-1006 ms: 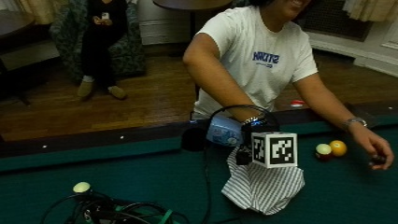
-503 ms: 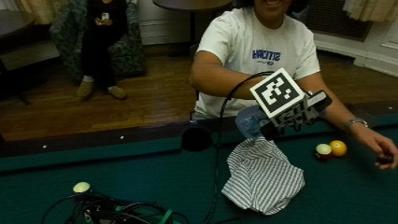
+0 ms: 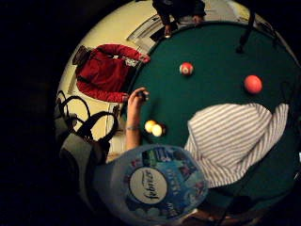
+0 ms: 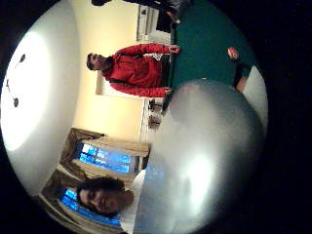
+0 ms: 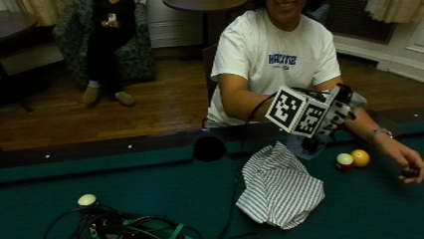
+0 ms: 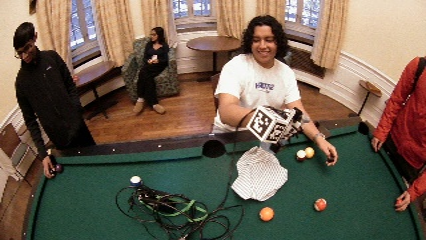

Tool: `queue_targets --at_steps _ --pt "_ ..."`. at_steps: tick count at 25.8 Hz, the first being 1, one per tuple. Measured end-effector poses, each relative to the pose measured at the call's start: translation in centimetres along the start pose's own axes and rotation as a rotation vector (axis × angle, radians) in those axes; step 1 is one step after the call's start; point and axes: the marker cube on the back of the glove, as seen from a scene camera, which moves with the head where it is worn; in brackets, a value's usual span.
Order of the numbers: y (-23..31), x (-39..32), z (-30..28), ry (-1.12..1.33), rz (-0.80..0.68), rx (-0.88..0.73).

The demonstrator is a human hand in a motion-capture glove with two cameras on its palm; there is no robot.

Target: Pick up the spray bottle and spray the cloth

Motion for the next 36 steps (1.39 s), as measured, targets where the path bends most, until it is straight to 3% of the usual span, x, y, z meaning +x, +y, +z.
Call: queue_targets --at_steps 9,20,36 --pt "-3.3 2.0 7.5 -0.097 -0.089 0.159" --pt "-5.9 5.8 15.2 -0.125 -0.113 0.208" --pt "-10.1 6.0 19.6 -0.172 -0.115 0.247"
